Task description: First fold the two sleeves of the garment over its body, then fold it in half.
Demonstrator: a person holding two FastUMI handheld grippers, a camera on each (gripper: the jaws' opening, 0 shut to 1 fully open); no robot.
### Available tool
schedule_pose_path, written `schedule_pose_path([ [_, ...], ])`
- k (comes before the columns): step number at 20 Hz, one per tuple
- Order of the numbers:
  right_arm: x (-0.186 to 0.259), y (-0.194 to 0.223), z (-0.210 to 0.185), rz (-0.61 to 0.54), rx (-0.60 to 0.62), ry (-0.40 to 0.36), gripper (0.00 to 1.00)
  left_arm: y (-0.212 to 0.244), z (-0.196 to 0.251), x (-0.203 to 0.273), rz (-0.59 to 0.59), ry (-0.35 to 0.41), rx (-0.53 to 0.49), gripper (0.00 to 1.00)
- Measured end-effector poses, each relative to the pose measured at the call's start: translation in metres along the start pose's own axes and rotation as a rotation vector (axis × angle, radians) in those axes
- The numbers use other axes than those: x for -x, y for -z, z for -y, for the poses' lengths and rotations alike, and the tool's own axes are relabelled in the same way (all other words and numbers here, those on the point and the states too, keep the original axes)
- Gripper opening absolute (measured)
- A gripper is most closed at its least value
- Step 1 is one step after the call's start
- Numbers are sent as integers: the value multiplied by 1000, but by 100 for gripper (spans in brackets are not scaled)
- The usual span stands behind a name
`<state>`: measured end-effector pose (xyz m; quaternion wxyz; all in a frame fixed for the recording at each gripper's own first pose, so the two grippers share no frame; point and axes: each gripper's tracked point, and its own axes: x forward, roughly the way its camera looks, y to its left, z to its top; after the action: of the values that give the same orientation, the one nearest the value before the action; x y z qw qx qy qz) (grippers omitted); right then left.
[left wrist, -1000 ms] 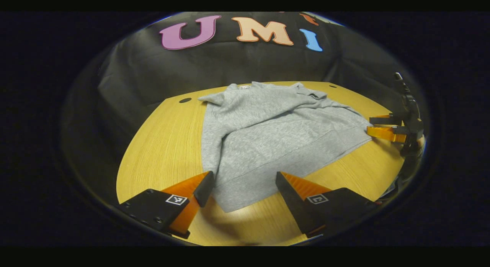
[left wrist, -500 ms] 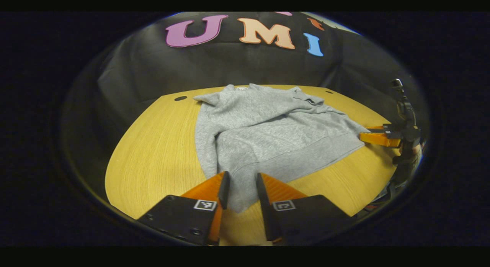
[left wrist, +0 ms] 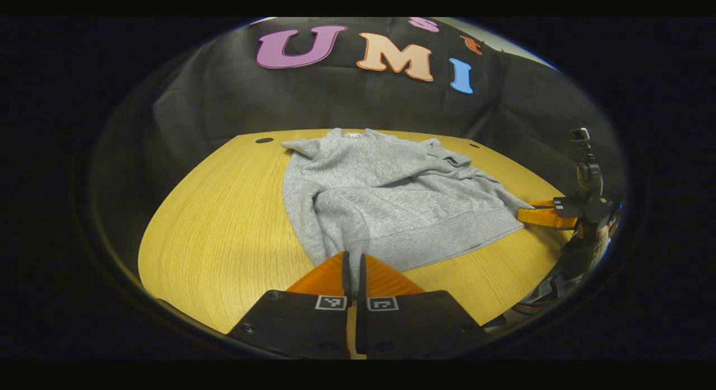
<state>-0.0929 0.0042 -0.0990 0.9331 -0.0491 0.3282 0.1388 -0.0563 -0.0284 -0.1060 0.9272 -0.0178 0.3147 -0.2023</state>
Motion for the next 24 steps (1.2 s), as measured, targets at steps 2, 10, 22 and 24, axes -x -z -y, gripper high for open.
schedule_pose_path([
  [2, 7, 0, -1, 1, -9, 1, 8, -4, 1, 1, 4, 5, 7, 0],
  [10, 21, -60, 1, 131, -76, -19, 8, -84, 6, 24, 202, 45, 13, 0],
  [22, -32, -207, 35, 202, -119, 11, 8, -231, -11, -42, 397, 49, 92, 0],
  [24, -52, -214, 41, 157, -179, -17, 8, -238, -18, -63, 366, 47, 128, 0],
])
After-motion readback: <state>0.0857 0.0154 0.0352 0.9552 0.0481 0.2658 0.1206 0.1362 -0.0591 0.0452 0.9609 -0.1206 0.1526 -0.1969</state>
